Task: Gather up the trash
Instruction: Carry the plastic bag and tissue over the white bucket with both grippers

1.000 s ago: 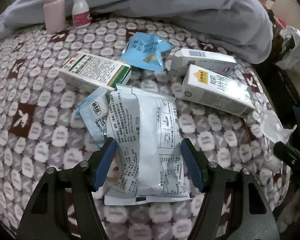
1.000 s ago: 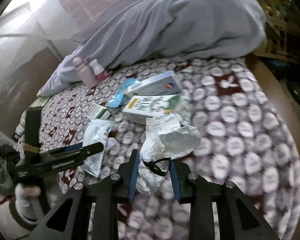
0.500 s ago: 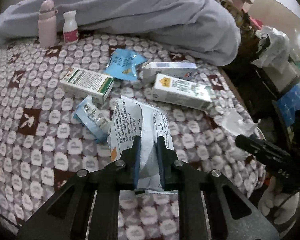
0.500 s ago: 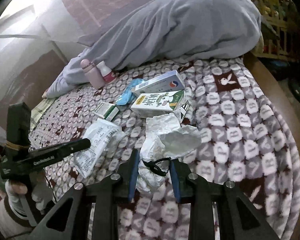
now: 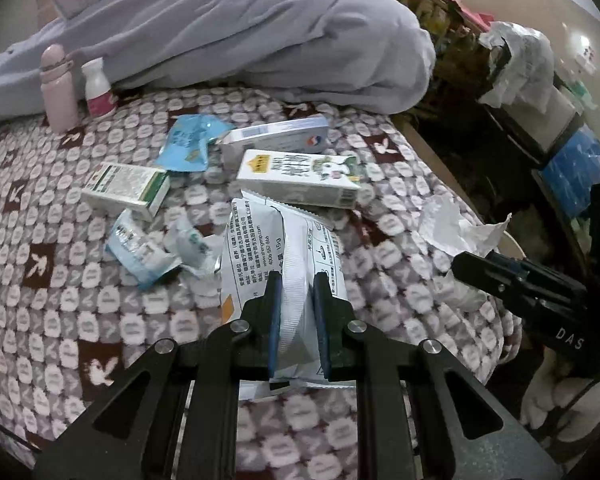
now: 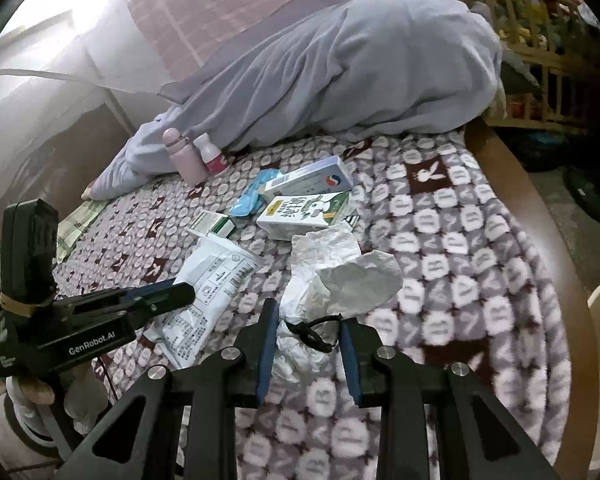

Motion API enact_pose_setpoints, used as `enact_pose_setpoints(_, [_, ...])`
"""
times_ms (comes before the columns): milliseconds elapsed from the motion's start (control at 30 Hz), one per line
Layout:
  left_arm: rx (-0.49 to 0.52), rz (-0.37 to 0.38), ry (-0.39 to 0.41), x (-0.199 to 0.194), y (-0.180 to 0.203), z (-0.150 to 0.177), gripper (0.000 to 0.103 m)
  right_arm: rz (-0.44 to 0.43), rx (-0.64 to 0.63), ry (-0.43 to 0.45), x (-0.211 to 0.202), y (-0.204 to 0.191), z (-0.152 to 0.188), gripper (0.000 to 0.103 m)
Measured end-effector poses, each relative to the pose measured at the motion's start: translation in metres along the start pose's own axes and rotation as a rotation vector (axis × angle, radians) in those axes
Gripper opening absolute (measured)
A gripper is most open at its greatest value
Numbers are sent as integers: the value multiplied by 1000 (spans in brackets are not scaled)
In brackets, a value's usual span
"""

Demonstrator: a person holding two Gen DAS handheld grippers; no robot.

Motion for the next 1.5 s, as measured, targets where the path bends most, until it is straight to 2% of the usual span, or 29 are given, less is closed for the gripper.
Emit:
enact_pose_setpoints(900, [114,49,21,15,91,-21,13,70,55,58,-45,56,7,28])
enact_pose_setpoints(1500, [188,70,16,28,138,-27,13,116,116,83,-73,98,12,28])
Point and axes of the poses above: each gripper's, at about its wrist camera, not at the fingertips, and x roughly the way its jaws point, y to its right, z to its underside, the point moved 10 cm from there along x, roughly the way its jaws point, and after that the axes turned 2 degrees about -z, right-handed, at the moved point
